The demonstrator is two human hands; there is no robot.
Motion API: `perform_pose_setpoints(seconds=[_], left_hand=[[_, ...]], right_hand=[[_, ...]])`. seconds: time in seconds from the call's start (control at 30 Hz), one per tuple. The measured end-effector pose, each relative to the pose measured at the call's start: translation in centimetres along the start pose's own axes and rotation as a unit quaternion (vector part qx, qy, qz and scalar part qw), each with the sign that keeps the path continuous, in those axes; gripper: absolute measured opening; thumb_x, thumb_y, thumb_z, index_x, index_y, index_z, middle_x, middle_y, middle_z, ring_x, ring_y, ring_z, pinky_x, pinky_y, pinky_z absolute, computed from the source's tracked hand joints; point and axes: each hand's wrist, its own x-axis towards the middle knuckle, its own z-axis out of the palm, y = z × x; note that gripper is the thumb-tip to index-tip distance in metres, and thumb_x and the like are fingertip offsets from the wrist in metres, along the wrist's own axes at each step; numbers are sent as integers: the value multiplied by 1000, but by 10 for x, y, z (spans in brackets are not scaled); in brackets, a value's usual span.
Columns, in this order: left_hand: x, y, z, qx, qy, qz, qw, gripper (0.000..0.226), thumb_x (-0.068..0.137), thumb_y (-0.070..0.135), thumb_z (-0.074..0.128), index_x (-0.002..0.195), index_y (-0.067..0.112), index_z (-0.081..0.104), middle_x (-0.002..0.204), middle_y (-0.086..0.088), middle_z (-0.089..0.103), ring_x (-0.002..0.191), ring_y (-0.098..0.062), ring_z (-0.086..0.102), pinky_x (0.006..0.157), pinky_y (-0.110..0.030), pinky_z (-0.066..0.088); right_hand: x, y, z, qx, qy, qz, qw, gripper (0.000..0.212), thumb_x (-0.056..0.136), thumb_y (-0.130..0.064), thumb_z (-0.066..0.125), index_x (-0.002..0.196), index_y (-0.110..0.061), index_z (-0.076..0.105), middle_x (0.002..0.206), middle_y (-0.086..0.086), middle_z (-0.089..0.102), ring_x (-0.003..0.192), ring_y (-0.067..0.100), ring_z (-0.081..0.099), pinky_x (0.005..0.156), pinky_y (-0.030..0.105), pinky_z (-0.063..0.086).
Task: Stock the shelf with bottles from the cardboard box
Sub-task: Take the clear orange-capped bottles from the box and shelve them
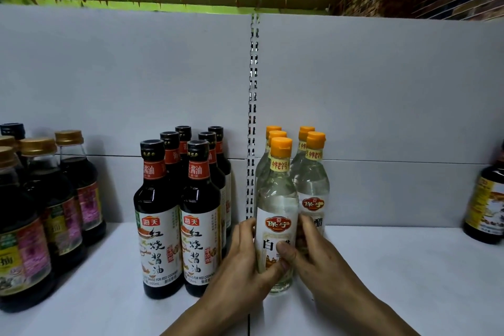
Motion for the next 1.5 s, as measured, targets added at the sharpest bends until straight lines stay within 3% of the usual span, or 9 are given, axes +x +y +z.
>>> perform_pose_setpoints(seconds=[0.2, 0.33, 0.57, 0.7, 0.83, 1.0, 1.2, 1.33, 1.5], left_hand=[[-1, 9, 1, 6, 39, 25, 999, 86, 80, 73, 60, 146, 47, 11, 142, 23, 29, 134, 1, 41, 112, -35, 47], [-4, 15, 2, 32, 83, 72, 993, 92, 88, 65, 60, 155, 36, 5, 149, 15, 24, 143, -6, 33, 118, -36, 39], [-13, 32, 0, 72, 158, 144, 974, 82, 90, 57, 54, 156, 26, 18, 152, -2, 31, 141, -16, 33, 114, -31, 32], [-18, 37, 1, 88, 156, 175, 968, 75, 89, 39, 69, 152, 20, 33, 146, -8, 38, 134, -23, 38, 108, -25, 33], [-26, 46, 4, 86, 104, 245, 960, 66, 89, 31, 73, 146, 16, 44, 140, -3, 39, 129, -19, 40, 107, -28, 36], [-39, 57, 4, 74, -27, 303, 950, 64, 92, 47, 62, 148, 26, 39, 141, 0, 42, 128, -18, 46, 104, -33, 46], [-61, 77, 10, 116, -114, 365, 917, 59, 96, 53, 54, 149, 30, 40, 145, 1, 41, 131, -19, 46, 100, -38, 52], [-90, 108, 44, 93, -178, 373, 906, 59, 97, 52, 56, 150, 41, 33, 149, 9, 35, 139, -12, 38, 97, -37, 53], [-128, 139, 109, 45, -260, 414, 871, 62, 96, 48, 55, 152, 35, 32, 146, 5, 39, 134, -16, 43, 94, -40, 55]], right_hand=[[-9, -13, -5, -43, 15, -1, 999, 39, 100, -52, 50, 138, -47, 44, 133, -19, 64, 121, 1, 63, 103, 37, 55], [-17, -21, -10, -112, 39, 4, 993, 37, 102, -53, 47, 138, -44, 46, 134, -21, 62, 123, 0, 60, 103, 38, 53], [-41, -45, -12, -203, 80, 18, 976, 48, 95, -63, 44, 140, -46, 41, 128, -23, 60, 113, -7, 58, 95, 23, 51], [-71, -57, -7, -214, 109, 46, 970, 40, 101, -54, 49, 139, -49, 40, 131, -26, 56, 112, -9, 58, 91, 16, 49], [-106, -70, -4, -210, 148, 77, 963, 36, 101, -51, 50, 134, -56, 37, 126, -29, 53, 109, -9, 56, 87, 11, 46], [-156, -82, -7, -206, 201, 114, 951, 42, 101, -47, 52, 142, -43, 41, 126, -24, 55, 108, -6, 57, 86, 10, 46], [-217, -83, -15, -203, 254, 143, 935, 42, 101, -40, 56, 141, -38, 45, 123, -18, 58, 104, 1, 60, 86, 15, 48], [-260, -85, -25, -205, 275, 171, 924, 43, 101, -45, 54, 142, -41, 44, 126, -19, 57, 111, -2, 59, 92, 19, 49], [-322, -83, -43, -200, 296, 210, 910, 41, 103, -43, 52, 143, -43, 42, 129, -18, 55, 114, -6, 57, 90, 16, 50]])
